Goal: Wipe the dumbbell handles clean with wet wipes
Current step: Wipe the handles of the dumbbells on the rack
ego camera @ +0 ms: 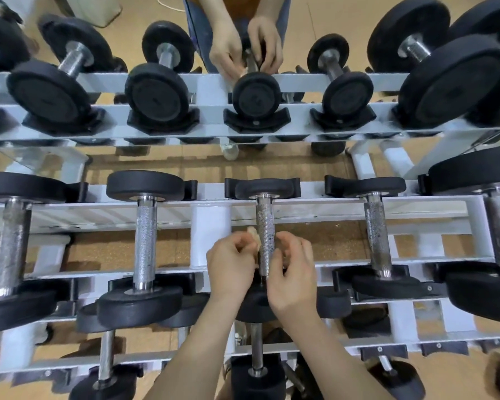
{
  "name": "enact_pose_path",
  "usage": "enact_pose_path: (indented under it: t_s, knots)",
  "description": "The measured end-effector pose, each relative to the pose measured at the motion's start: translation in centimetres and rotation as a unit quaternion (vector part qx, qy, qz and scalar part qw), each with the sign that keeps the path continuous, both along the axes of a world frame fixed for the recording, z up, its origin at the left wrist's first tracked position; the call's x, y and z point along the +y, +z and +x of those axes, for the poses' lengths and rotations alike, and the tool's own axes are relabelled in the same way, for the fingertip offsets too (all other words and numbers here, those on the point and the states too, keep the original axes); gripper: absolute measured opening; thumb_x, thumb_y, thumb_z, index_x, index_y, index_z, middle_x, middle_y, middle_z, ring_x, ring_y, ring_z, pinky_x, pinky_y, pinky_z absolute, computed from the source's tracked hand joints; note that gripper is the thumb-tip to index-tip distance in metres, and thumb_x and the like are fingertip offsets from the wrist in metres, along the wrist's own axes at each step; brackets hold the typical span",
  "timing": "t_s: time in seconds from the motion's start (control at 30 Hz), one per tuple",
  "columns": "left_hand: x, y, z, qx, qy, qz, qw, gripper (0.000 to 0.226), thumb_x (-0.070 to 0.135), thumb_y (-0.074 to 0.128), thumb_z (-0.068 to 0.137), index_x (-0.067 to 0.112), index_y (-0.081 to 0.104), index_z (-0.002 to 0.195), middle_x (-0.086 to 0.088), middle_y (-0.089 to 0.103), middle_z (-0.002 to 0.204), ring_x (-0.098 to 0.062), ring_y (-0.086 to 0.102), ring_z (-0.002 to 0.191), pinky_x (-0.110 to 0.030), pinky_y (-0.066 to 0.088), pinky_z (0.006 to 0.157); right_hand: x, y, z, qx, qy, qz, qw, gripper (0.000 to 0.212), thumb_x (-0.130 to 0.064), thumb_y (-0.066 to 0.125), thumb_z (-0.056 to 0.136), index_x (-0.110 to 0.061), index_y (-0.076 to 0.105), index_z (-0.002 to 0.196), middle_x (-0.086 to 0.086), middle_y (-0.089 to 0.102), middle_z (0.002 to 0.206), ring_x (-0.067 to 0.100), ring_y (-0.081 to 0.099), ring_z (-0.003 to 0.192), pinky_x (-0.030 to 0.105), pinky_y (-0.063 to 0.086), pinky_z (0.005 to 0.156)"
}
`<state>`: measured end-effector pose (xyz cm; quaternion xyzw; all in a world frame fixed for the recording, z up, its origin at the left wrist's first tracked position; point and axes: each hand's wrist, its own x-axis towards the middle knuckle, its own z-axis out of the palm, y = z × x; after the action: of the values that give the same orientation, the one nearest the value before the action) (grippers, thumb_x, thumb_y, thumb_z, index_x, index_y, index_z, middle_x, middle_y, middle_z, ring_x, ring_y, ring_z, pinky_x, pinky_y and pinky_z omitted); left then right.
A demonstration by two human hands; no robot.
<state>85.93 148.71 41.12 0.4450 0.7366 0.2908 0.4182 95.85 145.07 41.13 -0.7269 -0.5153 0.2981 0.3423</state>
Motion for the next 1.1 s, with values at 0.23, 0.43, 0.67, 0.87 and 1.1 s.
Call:
enact_pose_path:
  t_s: [0.23, 0.43, 0.67, 0.87, 1.1]
  knots:
    - [1.5, 0.9, 0.3, -0.077, 0.044, 0.031, 0.996, 0.022, 0.008, 0.066, 0.089, 0.028, 0.070, 0.081, 0.011, 0.070, 0.080, -0.007, 0.066, 0.079, -0.030, 0.056, 0.079, 0.1, 0.0, 0.1, 0.025, -0.007, 0.008, 1.000, 0.029, -0.009, 0.038, 0.099, -0.024, 0.054, 0.117, -0.007, 0.046, 0.110, -0.012, 0.047, 0.095, 0.000, 0.035, 0.076]
    - [-2.0, 0.3, -0.8, 0.035, -0.112, -0.051, 0.992, 0.019, 0.004, 0.062, 0.082, 0.019, 0.073, 0.076, 0.007, 0.072, 0.073, -0.015, 0.067, 0.078, -0.025, 0.052, 0.074, 0.1, -0.5, 0.5, 0.038, -0.028, 0.006, 0.999, 0.032, -0.006, 0.035, 0.099, -0.021, 0.055, 0.119, -0.005, 0.047, 0.113, -0.012, 0.047, 0.098, 0.001, 0.035, 0.084]
    - [-1.6, 3.4, -1.6, 0.090, -0.262, -0.074, 0.958, 0.015, 0.014, 0.069, 0.084, 0.026, 0.076, 0.081, 0.018, 0.070, 0.084, -0.006, 0.063, 0.086, -0.023, 0.049, 0.083, 0.1, -0.7, 2.0, 0.079, -0.034, -0.023, 0.996, 0.029, -0.004, 0.039, 0.099, -0.016, 0.061, 0.114, -0.001, 0.055, 0.109, 0.009, 0.054, 0.101, 0.024, 0.043, 0.094]
    - [-1.5, 5.3, 1.5, 0.125, -0.354, -0.051, 0.926, 0.034, 0.004, 0.059, 0.084, 0.029, 0.078, 0.096, 0.009, 0.074, 0.095, -0.010, 0.063, 0.088, -0.018, 0.045, 0.078, -0.4, 1.0, 3.0, 0.246, -0.038, -0.075, 0.966, 0.026, -0.004, 0.049, 0.097, -0.024, 0.067, 0.100, -0.001, 0.066, 0.102, 0.008, 0.062, 0.095, 0.025, 0.051, 0.086]
    - [-3.0, 4.5, -0.6, 0.119, -0.188, -0.034, 0.974, 0.018, 0.017, 0.071, 0.084, 0.034, 0.075, 0.078, 0.015, 0.072, 0.082, -0.003, 0.063, 0.078, -0.016, 0.044, 0.070, -1.5, 2.4, 3.6, 0.120, 0.116, -0.133, 0.977, 0.016, -0.014, 0.067, 0.088, -0.023, 0.076, 0.098, -0.015, 0.071, 0.091, -0.001, 0.064, 0.088, 0.013, 0.048, 0.079]
